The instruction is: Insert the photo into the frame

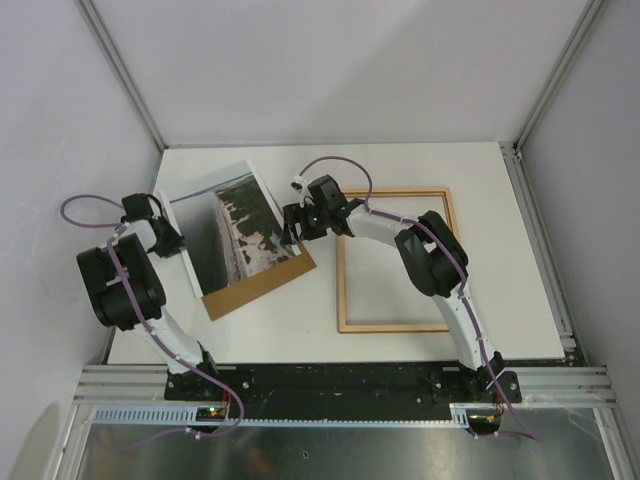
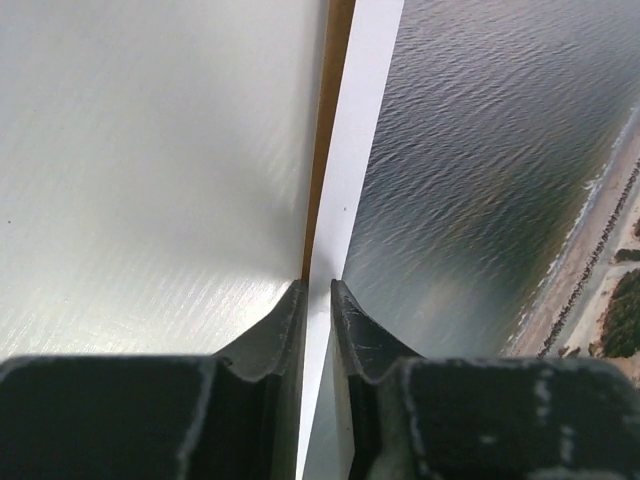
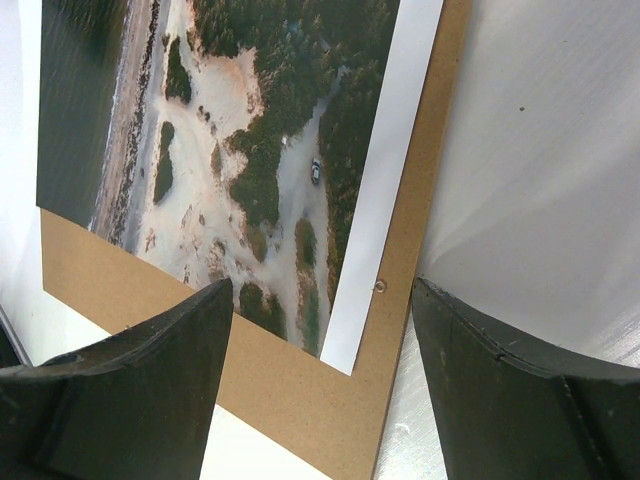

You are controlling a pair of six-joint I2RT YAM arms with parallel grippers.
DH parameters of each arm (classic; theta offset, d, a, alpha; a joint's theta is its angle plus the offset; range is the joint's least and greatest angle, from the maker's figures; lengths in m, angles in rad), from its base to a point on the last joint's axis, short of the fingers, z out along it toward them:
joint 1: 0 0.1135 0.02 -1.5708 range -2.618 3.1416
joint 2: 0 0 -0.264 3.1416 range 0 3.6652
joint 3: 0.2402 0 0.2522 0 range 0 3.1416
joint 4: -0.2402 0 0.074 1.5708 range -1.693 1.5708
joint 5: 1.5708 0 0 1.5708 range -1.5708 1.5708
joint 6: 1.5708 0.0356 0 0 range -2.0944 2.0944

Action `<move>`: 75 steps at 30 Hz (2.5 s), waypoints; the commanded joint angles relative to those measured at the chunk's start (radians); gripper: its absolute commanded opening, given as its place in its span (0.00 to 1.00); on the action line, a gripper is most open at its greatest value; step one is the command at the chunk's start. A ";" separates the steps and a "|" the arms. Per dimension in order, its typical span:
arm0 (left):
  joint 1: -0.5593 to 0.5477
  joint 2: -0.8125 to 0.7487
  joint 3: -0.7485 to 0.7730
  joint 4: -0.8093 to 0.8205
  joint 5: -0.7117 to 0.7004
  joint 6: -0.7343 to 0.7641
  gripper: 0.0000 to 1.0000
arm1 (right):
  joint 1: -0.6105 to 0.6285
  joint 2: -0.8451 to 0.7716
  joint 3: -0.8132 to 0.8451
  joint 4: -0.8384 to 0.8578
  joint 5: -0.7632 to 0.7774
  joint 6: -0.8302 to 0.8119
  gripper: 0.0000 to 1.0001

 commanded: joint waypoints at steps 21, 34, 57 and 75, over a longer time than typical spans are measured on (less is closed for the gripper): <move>-0.006 -0.104 0.097 0.003 -0.056 -0.030 0.00 | -0.001 0.012 -0.025 -0.046 0.028 -0.005 0.77; -0.010 -0.360 0.065 -0.022 0.077 -0.083 0.00 | 0.027 -0.157 -0.062 -0.109 0.241 0.008 0.77; 0.032 -0.034 0.092 -0.030 0.046 0.009 0.77 | 0.051 -0.064 0.010 -0.028 0.172 -0.010 0.77; 0.053 0.064 0.051 0.013 0.178 -0.002 0.78 | 0.013 0.012 0.058 0.006 0.114 -0.010 0.77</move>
